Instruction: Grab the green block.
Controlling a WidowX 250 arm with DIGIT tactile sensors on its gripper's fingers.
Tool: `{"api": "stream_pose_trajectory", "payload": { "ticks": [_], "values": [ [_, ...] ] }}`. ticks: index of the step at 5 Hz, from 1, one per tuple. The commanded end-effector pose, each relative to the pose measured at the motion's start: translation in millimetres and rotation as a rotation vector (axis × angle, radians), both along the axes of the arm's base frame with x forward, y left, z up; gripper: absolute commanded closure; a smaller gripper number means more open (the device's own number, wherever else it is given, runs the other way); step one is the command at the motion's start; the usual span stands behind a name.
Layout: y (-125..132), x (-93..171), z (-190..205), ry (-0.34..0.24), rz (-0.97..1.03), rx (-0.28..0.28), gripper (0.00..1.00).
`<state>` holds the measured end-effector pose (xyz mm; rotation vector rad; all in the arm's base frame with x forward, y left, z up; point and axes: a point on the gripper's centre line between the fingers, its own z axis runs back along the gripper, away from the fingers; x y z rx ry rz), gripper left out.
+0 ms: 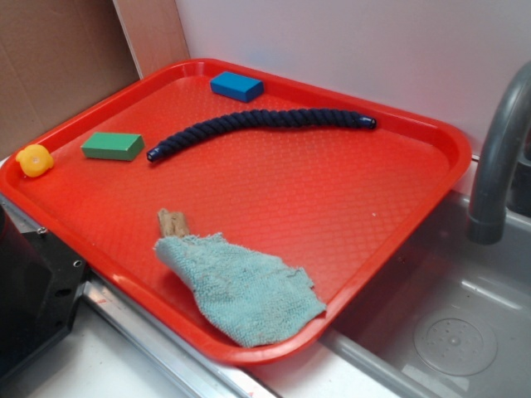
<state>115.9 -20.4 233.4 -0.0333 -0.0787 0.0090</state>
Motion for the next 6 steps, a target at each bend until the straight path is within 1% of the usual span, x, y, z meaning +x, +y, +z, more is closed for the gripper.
{"api": "stream_pose_trajectory", "payload": {
  "ticks": [1,2,3,4,5,6],
  "values": [
    [103.1,53.7,-94.7,0.125,0.295,0.101,0.0],
    [127.7,57.9,-119.2,0.016,0.551,0.09,0.0],
    [138.6,46.5,-136.8,-0.071,0.808,0.163,0.0],
    [136.9,49.3,-145.1,-0.125,1.063,0.18,0.0],
    [132.4,54.0,-158.7,-0.01,1.308,0.18,0.0],
    [133.3,68.4,-178.0,0.003,1.46,0.114,0.0]
  ]
}}
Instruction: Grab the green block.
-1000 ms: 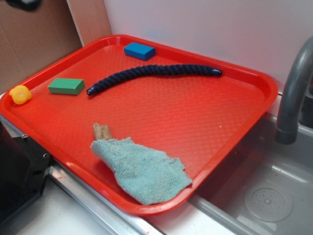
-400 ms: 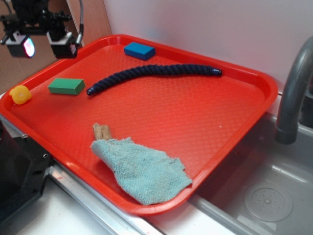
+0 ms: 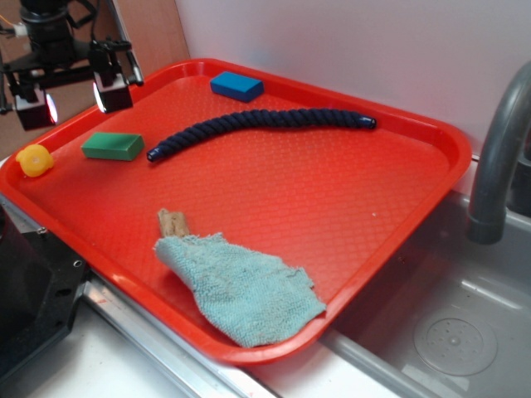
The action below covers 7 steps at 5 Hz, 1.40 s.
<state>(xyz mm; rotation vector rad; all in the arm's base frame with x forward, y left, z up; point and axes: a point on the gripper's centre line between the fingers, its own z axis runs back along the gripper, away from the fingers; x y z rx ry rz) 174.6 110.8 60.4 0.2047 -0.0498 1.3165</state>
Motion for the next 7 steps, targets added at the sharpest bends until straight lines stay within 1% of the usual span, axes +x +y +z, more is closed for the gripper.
{"api": "stream_pose_trajectory", "payload": {
  "ticks": [1,2,3,4,5,6,7],
  "values": [
    [1.6,21.3,-27.2,-0.057,0.151,-0.016,0.0],
    [-0.6,23.5,-42.7,-0.039,0.15,-0.018,0.0],
    [-2.0,14.7,-48.9,0.006,0.169,-0.043,1.0],
    [-8.6,16.7,-29.5,-0.027,0.112,-0.036,1.0],
    [-17.0,10.5,9.2,-0.037,-0.139,-0.032,1.0],
    [-35.1,7.5,57.4,-0.138,-0.389,-0.017,1.0],
    [-56.6,8.8,107.4,-0.119,-0.639,-0.023,1.0]
  ]
}}
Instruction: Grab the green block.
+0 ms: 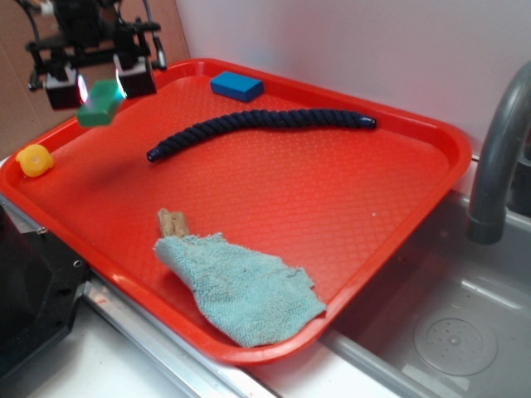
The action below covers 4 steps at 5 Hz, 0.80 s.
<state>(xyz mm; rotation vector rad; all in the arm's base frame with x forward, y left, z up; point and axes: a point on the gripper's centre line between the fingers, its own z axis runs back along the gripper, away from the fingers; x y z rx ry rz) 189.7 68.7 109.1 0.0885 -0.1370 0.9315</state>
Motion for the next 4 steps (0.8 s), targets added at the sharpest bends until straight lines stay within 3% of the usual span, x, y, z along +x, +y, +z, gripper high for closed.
{"api": "stream_pose_trajectory", "payload": {
  "ticks": [1,3,4],
  "values": [
    [-31.6,-0.5,81.4,-0.014,-0.492,0.012,1.0],
    [-49.9,18.6,98.9,-0.047,-0.992,-0.053,1.0],
    [-59.9,24.3,107.1,-0.066,-1.095,-0.069,1.0]
  ]
}}
